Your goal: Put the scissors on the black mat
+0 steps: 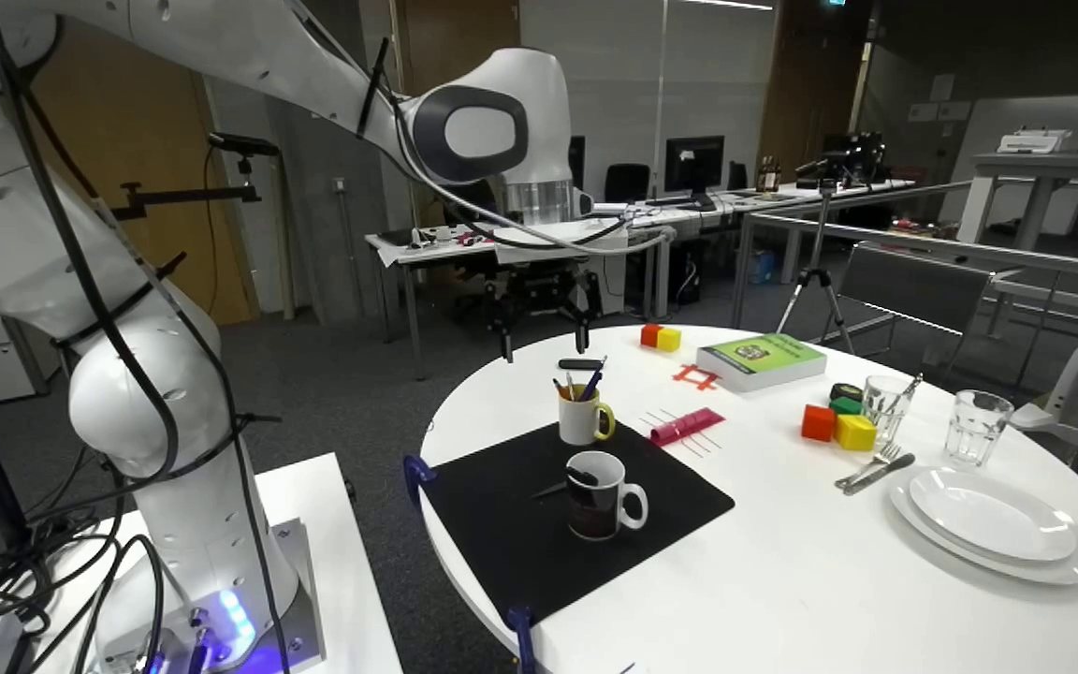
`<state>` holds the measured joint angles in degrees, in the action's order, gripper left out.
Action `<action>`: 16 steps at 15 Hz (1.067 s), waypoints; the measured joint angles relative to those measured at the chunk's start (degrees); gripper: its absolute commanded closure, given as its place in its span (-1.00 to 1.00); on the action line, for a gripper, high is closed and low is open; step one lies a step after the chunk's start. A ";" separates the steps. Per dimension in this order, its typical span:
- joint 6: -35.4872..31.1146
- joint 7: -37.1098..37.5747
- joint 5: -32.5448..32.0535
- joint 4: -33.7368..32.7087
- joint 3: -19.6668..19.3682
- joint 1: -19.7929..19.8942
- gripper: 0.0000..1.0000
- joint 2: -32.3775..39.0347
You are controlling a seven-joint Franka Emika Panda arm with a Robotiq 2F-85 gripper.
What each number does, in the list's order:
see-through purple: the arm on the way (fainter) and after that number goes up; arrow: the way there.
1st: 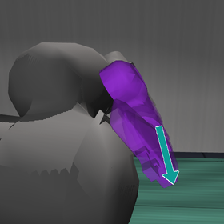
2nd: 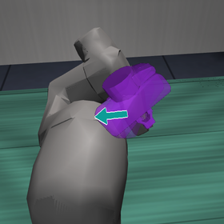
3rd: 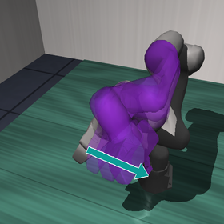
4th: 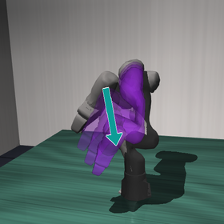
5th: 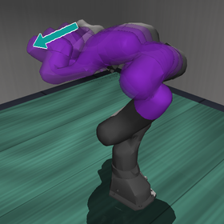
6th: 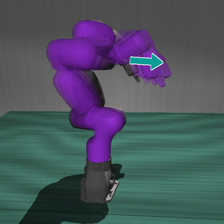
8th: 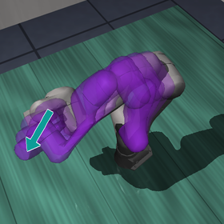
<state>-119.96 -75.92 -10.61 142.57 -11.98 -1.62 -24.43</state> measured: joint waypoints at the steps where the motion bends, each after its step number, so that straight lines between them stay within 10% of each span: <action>1: 2.14 -2.77 0.00 -0.49 -0.01 0.03 -1.00 0.00; 16: 9.44 -14.81 -0.36 -2.84 0.14 0.23 -1.00 0.02</action>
<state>-110.52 -90.73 -10.97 139.73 -11.84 -1.39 -24.41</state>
